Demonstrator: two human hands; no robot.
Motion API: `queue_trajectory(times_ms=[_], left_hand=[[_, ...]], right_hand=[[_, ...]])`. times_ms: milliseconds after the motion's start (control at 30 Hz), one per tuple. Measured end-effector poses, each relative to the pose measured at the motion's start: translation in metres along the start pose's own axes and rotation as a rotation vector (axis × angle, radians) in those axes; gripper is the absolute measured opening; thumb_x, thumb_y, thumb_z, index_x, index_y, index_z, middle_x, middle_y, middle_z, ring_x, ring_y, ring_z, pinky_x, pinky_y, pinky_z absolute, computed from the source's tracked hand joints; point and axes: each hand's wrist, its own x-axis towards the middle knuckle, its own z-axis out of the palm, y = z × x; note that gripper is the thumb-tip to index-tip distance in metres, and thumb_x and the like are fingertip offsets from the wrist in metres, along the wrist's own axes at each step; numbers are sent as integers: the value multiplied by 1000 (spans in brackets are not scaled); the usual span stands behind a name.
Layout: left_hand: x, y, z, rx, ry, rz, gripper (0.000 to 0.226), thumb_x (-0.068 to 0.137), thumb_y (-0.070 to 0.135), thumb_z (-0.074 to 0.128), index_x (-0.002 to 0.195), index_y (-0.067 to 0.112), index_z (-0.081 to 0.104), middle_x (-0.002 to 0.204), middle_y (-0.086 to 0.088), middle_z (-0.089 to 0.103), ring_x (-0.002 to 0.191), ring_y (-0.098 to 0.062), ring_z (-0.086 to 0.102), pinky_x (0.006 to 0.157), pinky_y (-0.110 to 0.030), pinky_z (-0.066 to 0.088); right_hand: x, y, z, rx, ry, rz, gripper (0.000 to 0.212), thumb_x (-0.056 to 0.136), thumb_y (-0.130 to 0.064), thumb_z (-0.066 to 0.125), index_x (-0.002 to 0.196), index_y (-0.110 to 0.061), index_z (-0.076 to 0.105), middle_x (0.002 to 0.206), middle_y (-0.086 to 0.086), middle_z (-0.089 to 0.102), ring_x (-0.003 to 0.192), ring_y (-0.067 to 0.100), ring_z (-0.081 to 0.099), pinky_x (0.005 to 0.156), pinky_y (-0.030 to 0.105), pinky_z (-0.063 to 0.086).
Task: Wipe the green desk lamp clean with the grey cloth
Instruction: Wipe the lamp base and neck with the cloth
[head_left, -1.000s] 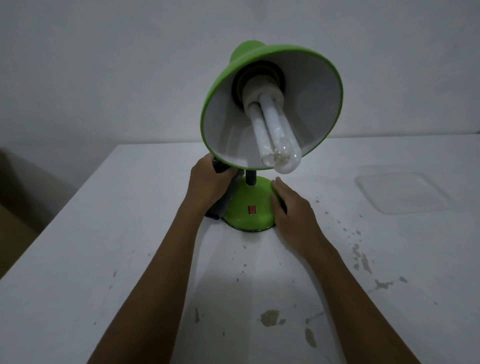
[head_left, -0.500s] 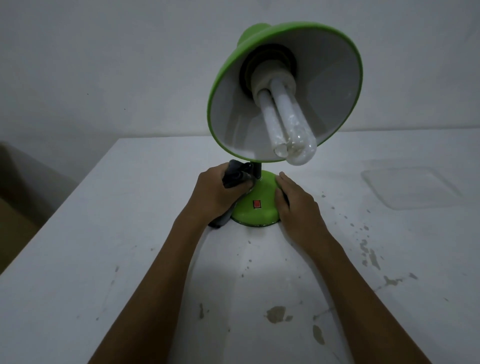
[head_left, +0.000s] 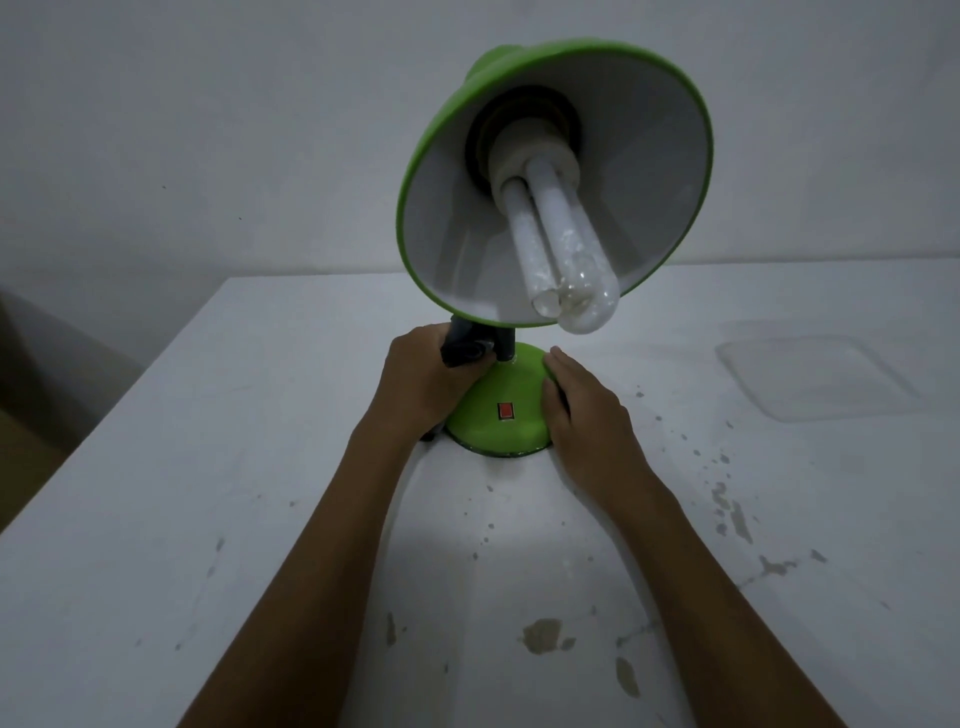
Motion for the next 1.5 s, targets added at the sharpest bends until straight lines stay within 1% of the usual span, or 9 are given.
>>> queue_trajectory(times_ms=[133,267,433,533,733,1033,1167,1367,1500], left_hand=[[-12,0,2,2,41,28,28,91,35,67,84,8,65,77,-6,68,75,-23,61,65,-29,46],[-15,-3,3,16,65,83,30,91,34,68,67,34,50,68,-1,60,69,-23,57,63,-30,44],[-16,-6,9,44,36,214,25,85,42,73,95,19,72,83,1,70,77,-19,63,68,-34,49],[-15,-1,10,26,93,211,32,82,50,73,93,20,74,78,2,72,72,-17,63,67,-36,52],[-15,0,8,1,242,257,23,76,32,84,88,14,76,74,-5,74,68,-22,66,63,-38,54],[-10,-3,8,-5,212,117,20,80,32,78,74,21,63,58,18,50,58,-11,52,54,-18,39],[0,-4,9,-44,186,-25,24,83,32,73,77,9,65,62,6,58,67,-20,59,58,-26,42],[6,3,4,-54,78,-44,34,86,24,70,59,28,50,61,7,56,68,-21,57,60,-28,42],[1,4,1,31,9,-22,26,91,30,64,75,10,58,69,-1,58,74,-25,58,61,-30,41]], right_hand=[[0,0,1,4,3,3,46,106,-31,36,151,-20,40,159,-5,37,146,13,35,119,32,27],[1,0,2,-8,3,3,46,106,-30,36,151,-20,40,159,-5,38,145,12,35,117,30,26],[3,1,2,-25,0,0,46,106,-28,36,150,-18,40,158,-3,38,145,14,36,117,31,28],[3,2,2,-28,0,-6,46,106,-27,36,150,-18,40,158,-3,38,144,13,36,117,31,28],[3,4,1,2,4,-19,45,106,-26,37,150,-17,42,157,-3,40,144,13,37,117,29,28],[2,4,1,7,9,-22,45,105,-25,38,149,-16,42,157,-3,40,144,12,37,116,27,27],[2,2,0,13,9,-21,45,106,-24,38,150,-16,41,157,-2,40,144,12,36,116,26,26],[2,1,2,-19,4,-27,45,106,-27,36,150,-17,40,157,-4,38,142,12,38,113,28,29],[3,0,2,-27,3,-25,45,106,-28,35,150,-17,39,157,-4,37,142,12,39,112,29,31]])
